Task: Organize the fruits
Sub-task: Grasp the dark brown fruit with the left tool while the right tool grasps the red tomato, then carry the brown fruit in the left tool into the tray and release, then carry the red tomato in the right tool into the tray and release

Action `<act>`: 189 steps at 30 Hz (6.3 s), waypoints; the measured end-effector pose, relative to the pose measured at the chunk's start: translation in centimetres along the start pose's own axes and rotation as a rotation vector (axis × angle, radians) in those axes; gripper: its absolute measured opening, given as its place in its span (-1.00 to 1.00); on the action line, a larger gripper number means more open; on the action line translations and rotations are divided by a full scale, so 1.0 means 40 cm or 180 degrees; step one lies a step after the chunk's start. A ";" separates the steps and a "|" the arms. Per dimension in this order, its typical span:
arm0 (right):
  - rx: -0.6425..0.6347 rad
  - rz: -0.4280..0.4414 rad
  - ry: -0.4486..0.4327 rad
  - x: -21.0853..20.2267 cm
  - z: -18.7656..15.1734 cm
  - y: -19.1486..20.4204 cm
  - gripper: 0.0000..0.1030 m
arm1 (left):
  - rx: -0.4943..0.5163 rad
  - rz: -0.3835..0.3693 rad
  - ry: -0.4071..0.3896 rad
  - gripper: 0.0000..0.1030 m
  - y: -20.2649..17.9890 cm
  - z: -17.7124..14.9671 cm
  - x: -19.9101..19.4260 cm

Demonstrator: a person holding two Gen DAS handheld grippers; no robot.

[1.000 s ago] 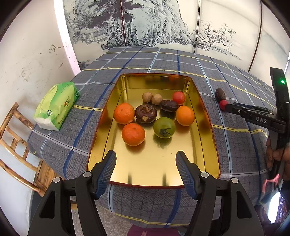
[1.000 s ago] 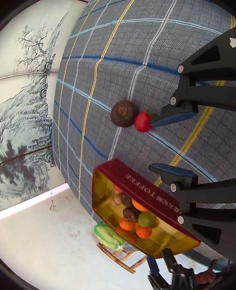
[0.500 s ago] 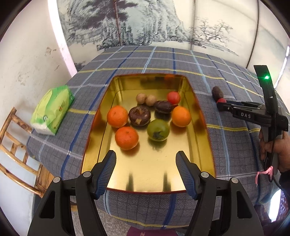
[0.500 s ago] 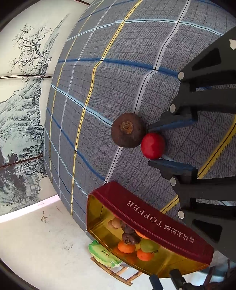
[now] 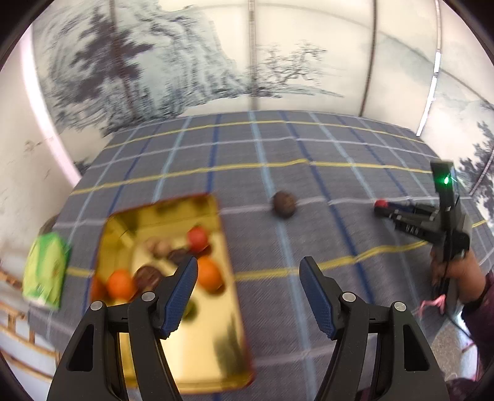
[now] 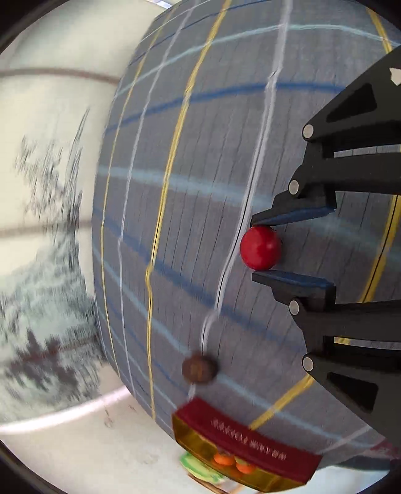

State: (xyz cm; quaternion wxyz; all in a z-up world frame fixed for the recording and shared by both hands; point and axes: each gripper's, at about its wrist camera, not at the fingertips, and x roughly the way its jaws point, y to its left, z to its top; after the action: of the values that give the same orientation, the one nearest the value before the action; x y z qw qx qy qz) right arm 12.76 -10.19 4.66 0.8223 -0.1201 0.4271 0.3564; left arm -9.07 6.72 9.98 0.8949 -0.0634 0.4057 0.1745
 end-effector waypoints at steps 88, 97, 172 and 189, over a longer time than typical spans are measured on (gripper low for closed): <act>0.0209 0.0160 -0.0017 0.005 -0.015 -0.053 -0.45 | -0.1279 0.0054 0.0157 -0.34 0.216 -0.228 0.002; 0.0207 0.0158 -0.0017 0.005 -0.015 -0.052 -0.45 | -0.1223 0.0132 0.0155 -0.34 0.214 -0.230 0.006; -0.0014 0.0229 -0.0052 -0.048 -0.056 0.022 -0.42 | -0.0931 0.0796 0.0162 0.11 0.197 -0.230 -0.009; -0.0202 0.0507 -0.0239 -0.111 -0.021 0.092 -0.47 | -0.1033 0.0847 -0.0037 0.11 0.208 -0.215 -0.047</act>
State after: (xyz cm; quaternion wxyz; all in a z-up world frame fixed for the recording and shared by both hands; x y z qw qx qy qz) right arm 7.99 -10.13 8.05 0.8025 -0.0983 0.3927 0.4383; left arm -19.30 11.78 5.91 0.8444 -0.1516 0.3719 0.3546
